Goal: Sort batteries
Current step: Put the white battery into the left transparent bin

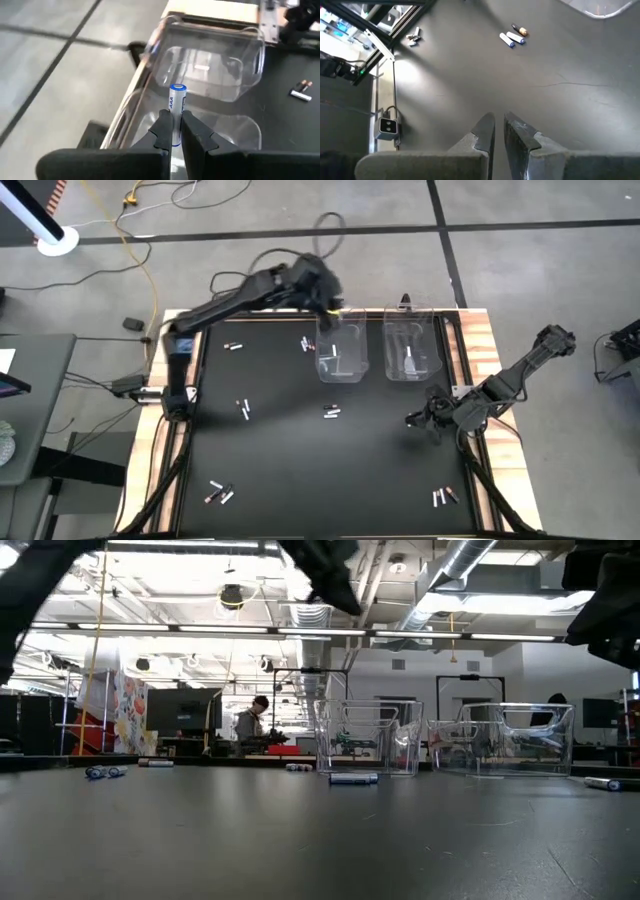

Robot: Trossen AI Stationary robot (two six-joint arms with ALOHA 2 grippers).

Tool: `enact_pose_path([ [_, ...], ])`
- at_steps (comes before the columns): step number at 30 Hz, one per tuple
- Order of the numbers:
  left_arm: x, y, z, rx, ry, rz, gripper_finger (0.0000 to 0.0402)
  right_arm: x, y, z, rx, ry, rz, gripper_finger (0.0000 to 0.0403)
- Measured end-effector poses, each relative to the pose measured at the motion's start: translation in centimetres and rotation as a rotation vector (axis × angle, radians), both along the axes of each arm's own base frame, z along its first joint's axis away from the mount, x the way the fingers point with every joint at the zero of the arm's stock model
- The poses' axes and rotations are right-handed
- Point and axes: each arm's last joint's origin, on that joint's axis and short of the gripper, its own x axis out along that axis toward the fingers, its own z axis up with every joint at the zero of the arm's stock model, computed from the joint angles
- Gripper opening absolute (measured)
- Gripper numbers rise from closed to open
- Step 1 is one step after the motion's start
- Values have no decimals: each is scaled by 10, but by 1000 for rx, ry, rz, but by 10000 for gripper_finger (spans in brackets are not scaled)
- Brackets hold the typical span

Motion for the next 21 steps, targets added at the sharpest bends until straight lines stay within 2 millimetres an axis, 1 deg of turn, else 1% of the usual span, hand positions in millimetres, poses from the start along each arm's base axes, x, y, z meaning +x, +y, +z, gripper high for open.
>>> enact_pose_path([
  [2,17,7,-13,4,29,-21,15,0,0,0,24,1,-15,58],
  [5,35,17,-45,-38,129,-20,15,0,0,0,67,2,-44,58],
  [8,40,26,-82,-101,257,-4,15,0,0,0,103,2,-68,58],
  [12,48,32,-120,-168,363,-8,14,1,-1,1,97,-19,-100,58],
  [18,62,33,-159,-210,425,-63,12,4,-6,2,81,-40,-168,58],
  [21,64,34,-170,-217,451,-69,12,5,-9,2,81,-42,-197,58],
])
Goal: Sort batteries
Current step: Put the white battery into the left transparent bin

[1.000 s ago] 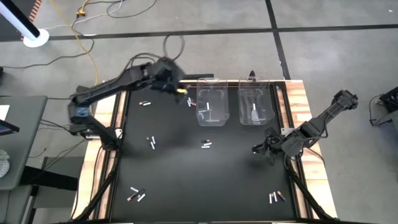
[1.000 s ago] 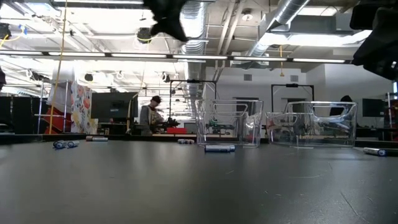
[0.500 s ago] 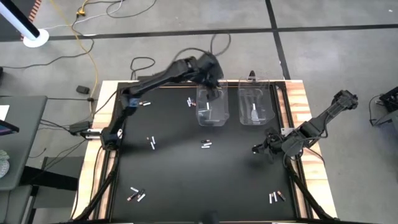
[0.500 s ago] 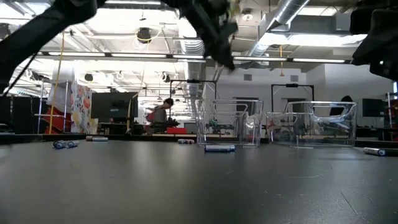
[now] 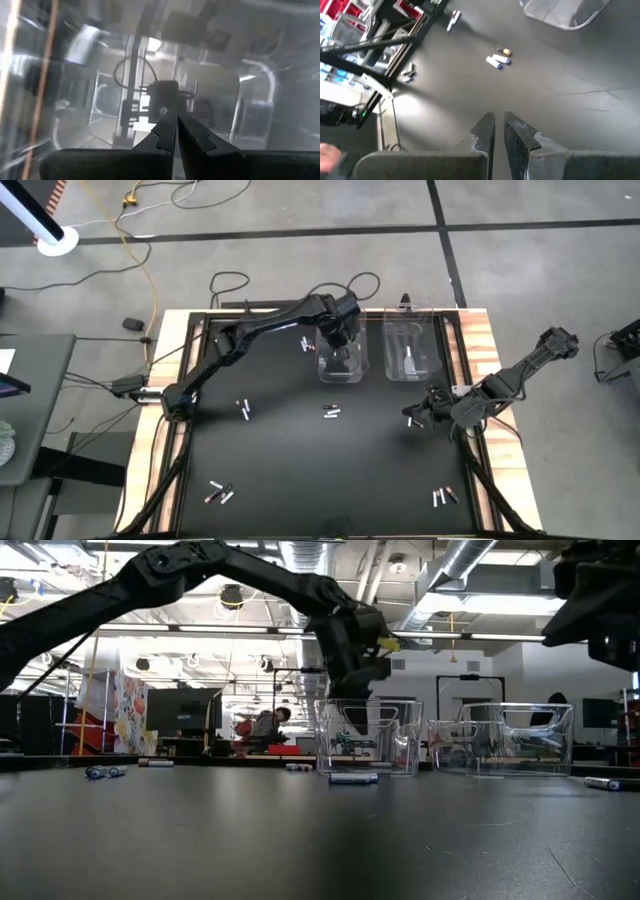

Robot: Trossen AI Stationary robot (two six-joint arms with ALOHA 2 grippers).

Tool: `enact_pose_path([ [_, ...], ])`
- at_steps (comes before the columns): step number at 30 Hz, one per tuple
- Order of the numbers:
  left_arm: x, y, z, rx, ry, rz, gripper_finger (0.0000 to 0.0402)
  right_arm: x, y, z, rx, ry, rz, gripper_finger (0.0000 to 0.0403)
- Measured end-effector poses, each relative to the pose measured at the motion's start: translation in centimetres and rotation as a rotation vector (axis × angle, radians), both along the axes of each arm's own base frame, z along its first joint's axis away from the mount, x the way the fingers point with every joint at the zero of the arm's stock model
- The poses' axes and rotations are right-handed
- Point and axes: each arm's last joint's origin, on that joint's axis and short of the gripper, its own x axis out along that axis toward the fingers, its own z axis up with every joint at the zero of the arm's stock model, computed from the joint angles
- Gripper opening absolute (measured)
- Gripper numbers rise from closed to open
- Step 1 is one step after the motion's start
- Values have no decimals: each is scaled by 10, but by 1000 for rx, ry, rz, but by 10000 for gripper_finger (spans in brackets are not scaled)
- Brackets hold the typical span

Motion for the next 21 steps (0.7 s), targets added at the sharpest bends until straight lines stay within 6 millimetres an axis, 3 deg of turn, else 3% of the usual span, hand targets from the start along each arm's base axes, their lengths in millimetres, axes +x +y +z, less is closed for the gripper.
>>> enact_pose_path([
  [21,0,2,9,92,-11,0,15,5,-10,1,0,-12,-83,58],
])
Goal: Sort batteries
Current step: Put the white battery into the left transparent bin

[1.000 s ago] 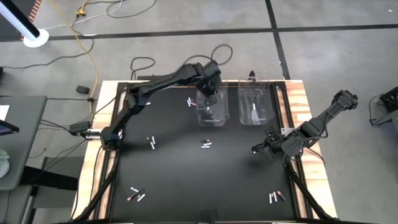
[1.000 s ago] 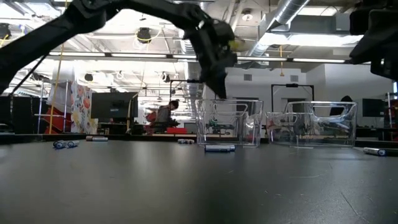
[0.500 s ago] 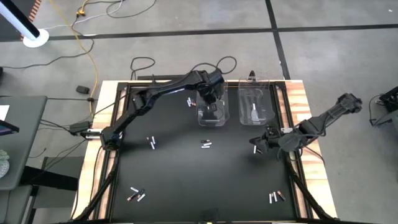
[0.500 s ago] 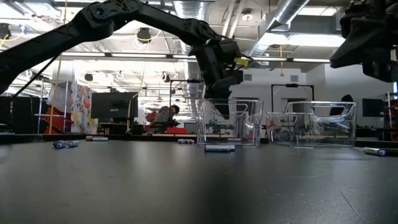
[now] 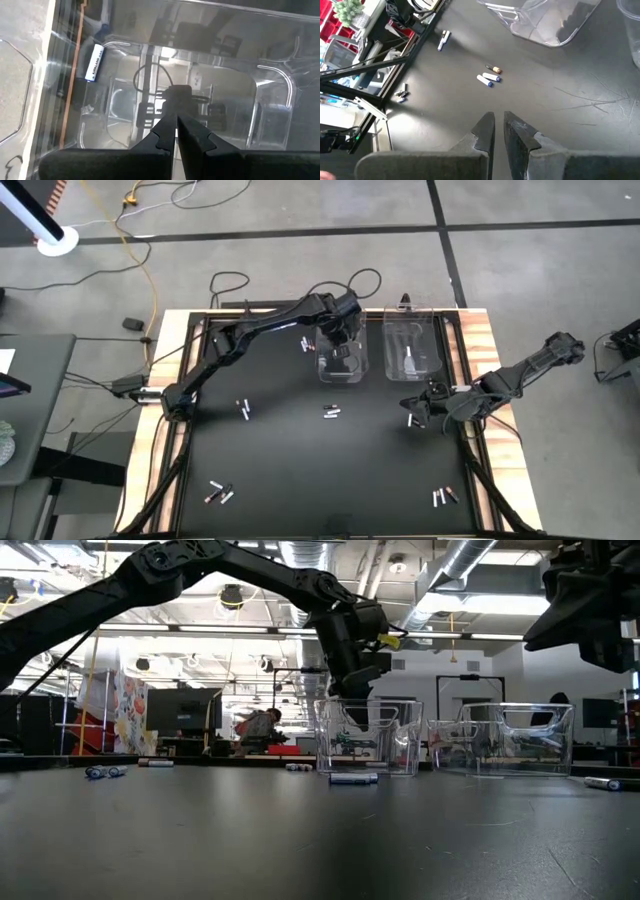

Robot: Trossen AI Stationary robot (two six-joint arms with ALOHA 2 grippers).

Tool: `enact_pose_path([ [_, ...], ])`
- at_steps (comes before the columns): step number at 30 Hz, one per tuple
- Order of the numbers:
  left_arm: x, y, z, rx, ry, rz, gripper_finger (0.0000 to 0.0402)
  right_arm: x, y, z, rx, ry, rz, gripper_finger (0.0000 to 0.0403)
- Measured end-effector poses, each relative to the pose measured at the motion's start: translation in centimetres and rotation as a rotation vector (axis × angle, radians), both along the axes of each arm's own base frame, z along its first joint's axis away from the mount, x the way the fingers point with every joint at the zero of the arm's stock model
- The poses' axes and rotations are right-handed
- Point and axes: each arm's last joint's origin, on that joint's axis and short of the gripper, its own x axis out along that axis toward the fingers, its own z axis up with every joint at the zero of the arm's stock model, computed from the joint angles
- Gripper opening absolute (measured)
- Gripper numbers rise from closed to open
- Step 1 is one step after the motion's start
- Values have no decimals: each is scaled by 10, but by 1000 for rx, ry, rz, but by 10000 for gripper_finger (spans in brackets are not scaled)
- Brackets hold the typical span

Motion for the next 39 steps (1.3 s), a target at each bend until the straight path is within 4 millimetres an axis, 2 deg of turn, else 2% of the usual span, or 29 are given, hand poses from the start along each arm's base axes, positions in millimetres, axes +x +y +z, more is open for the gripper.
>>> enact_pose_path([
  [32,10,3,6,51,-119,0,15,-2,7,1,-12,-12,73,58],
  [39,13,2,8,-23,-175,143,15,5,11,2,-1,-36,70,58],
])
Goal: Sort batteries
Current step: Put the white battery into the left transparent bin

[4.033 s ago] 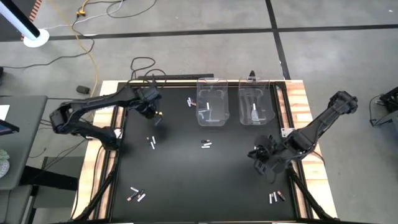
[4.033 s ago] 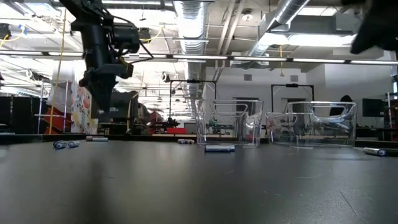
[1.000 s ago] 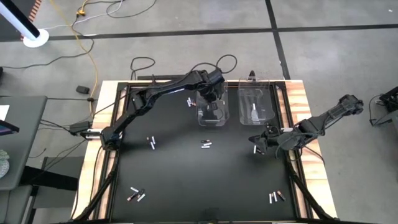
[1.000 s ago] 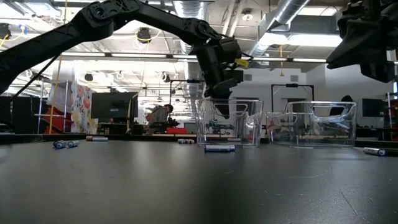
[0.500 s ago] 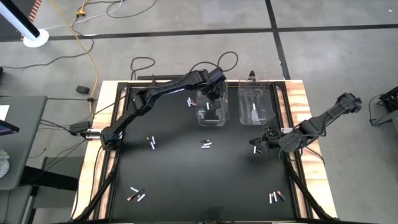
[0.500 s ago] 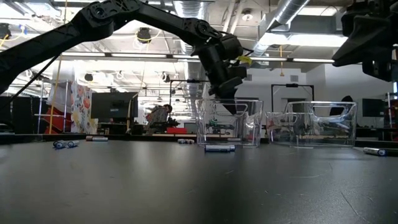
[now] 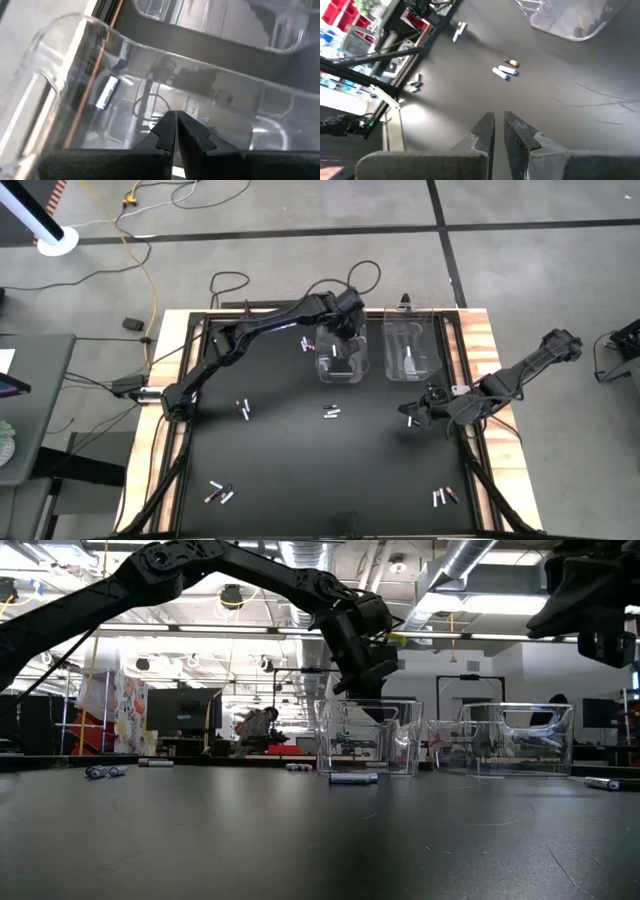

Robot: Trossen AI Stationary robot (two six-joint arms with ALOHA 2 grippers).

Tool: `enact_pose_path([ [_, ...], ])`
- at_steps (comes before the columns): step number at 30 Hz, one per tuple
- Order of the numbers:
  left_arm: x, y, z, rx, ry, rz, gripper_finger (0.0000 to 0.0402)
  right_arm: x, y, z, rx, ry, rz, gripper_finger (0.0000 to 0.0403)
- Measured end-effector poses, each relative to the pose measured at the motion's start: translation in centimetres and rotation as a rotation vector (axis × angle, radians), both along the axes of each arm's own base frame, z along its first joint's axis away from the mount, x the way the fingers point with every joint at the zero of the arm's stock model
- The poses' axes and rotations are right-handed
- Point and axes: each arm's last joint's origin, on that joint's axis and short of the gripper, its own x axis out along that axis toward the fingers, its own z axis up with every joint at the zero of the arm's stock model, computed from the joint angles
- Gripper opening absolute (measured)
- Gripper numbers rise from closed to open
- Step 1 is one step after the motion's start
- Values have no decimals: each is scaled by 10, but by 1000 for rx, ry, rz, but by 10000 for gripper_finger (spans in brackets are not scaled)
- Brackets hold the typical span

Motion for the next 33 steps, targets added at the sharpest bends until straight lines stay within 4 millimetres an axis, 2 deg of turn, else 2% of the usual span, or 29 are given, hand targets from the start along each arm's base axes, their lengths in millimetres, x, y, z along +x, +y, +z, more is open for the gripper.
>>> enact_pose_path([
  [5,1,0,0,-82,-45,128,15,4,3,-3,-4,16,-4,58],
  [12,1,0,1,-87,-58,142,15,8,5,-9,-15,60,-14,58],
  [19,0,-1,0,-62,-20,5,15,12,7,-17,-52,119,-15,58],
  [23,-2,-3,8,-56,-11,-36,15,15,9,-21,-68,145,-15,58],
  [26,-9,-7,26,-37,-13,-50,15,16,10,-25,-97,174,-7,58],
  [33,-46,-25,95,-10,-47,-74,15,15,2,-30,-164,255,-28,54],
])
